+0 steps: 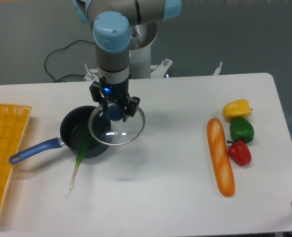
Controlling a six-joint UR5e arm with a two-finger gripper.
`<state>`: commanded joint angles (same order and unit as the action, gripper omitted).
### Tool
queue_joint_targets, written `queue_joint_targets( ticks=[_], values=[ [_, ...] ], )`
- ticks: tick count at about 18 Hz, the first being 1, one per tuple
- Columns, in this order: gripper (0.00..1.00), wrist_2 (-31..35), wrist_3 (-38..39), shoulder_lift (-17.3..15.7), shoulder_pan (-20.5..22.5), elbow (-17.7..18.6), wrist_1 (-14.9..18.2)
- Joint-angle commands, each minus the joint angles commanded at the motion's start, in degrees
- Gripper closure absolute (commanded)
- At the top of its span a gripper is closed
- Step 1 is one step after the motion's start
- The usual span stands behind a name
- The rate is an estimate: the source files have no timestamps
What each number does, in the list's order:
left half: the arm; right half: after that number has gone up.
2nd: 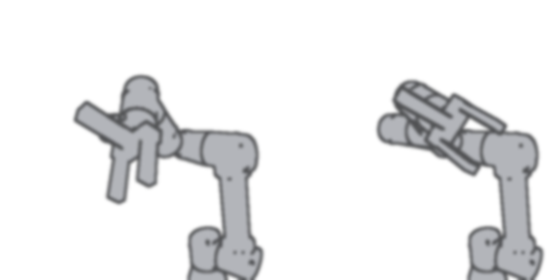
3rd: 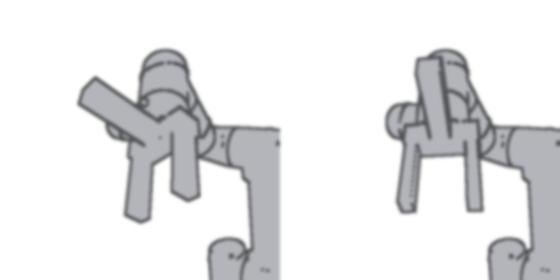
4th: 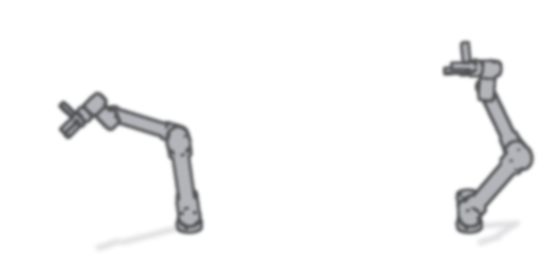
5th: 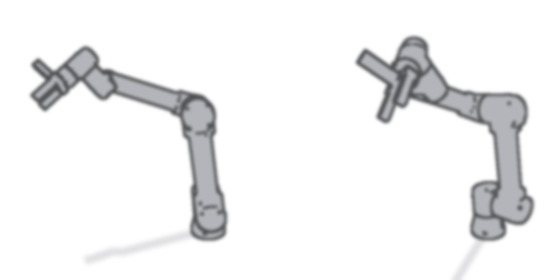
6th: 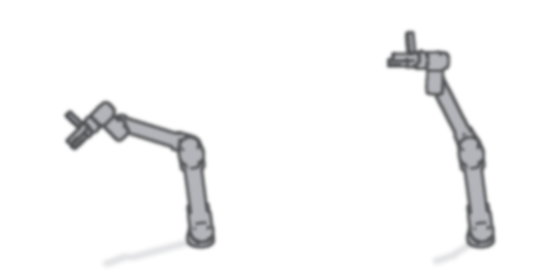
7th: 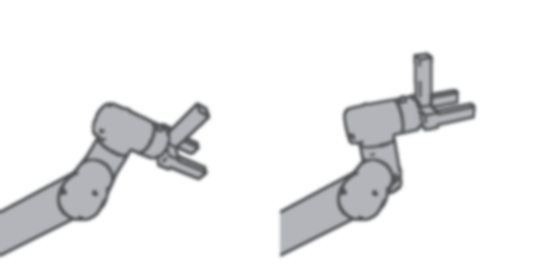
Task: Close the pot lid
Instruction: 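Carry the glass lid by its knob toward the dark saucepan, then lower the glass lid onto the saucepan rim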
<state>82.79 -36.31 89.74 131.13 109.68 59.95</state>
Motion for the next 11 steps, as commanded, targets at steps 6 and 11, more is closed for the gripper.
queue_joint_targets(
  ticks=[6,11],
  values=[
    [0.62,0.1,2.9,-0.4,-3.2,1.4,-0.6],
    [0.62,0.1,4.9,-0.7,-5.4,2.6,-2.2]
  ],
)
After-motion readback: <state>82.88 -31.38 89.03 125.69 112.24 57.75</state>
